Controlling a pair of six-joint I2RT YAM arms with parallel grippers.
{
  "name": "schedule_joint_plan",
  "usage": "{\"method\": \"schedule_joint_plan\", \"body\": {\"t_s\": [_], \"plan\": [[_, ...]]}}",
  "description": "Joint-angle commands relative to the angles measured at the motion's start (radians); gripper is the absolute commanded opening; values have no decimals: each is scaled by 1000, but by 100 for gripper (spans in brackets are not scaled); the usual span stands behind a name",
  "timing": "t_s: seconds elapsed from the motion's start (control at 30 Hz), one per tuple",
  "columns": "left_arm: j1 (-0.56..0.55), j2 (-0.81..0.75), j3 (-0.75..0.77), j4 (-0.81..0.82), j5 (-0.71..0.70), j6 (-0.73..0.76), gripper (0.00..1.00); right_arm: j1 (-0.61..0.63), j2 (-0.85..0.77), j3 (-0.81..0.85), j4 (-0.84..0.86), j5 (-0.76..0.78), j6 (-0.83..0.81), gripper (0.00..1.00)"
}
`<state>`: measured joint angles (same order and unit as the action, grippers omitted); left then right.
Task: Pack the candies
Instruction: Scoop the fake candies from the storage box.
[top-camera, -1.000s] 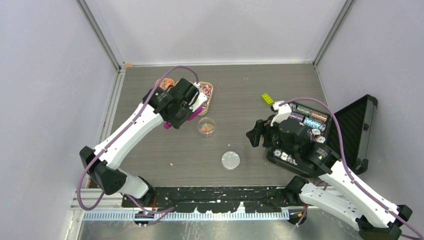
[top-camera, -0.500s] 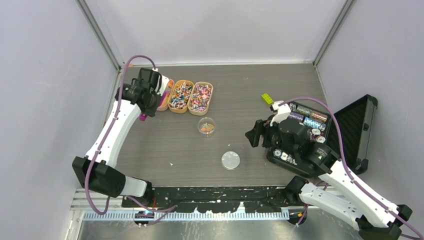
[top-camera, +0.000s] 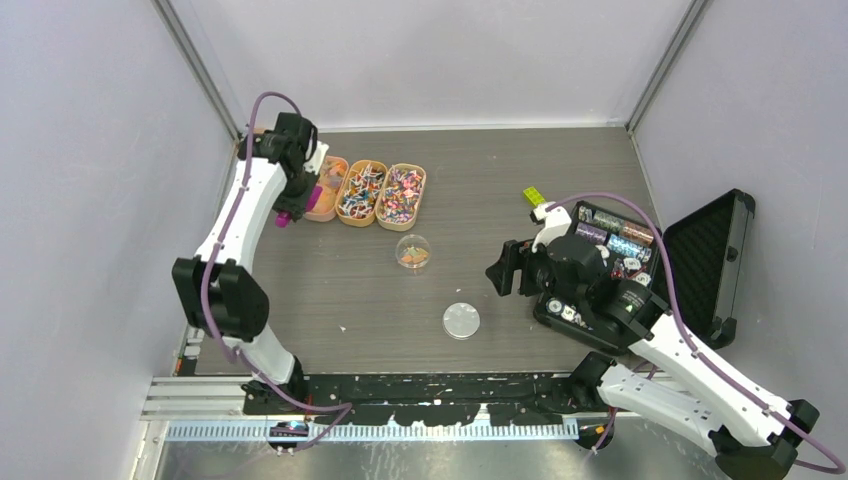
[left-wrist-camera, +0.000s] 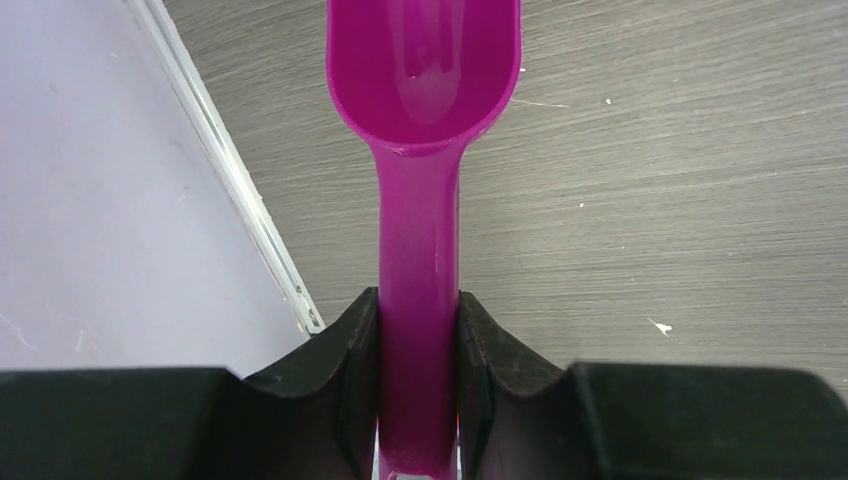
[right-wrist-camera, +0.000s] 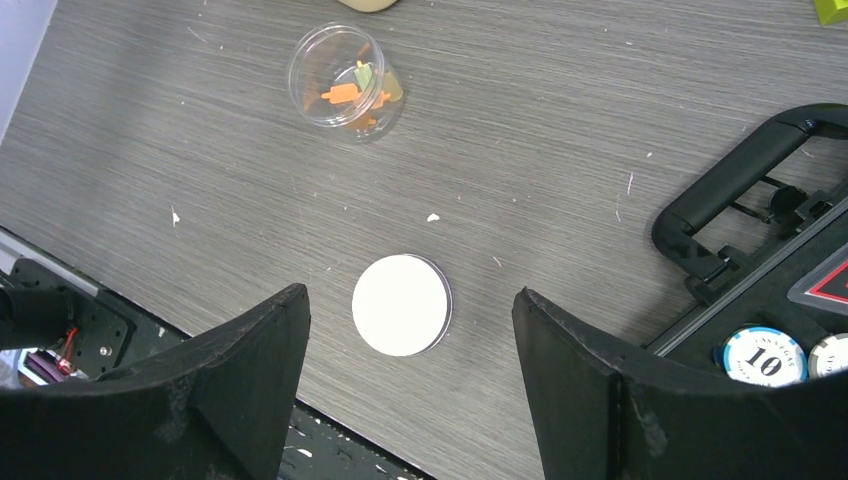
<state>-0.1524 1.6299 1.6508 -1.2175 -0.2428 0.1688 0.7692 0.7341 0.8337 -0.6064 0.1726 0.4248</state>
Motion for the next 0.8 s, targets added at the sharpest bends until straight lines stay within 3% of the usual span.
{"method": "schedule_joint_plan", "body": {"t_s": [0.0,0.33,0.77], "plan": [[26,99,147,-94,2,6,0,0,18,13,44,-15,-11,78],[27,297,369,-287,-5,2,0,0,73,40,32,-33,-24,78],[25,399,441,-323,-52,-4,0,0,120,35,72,-42,-23,78]]}}
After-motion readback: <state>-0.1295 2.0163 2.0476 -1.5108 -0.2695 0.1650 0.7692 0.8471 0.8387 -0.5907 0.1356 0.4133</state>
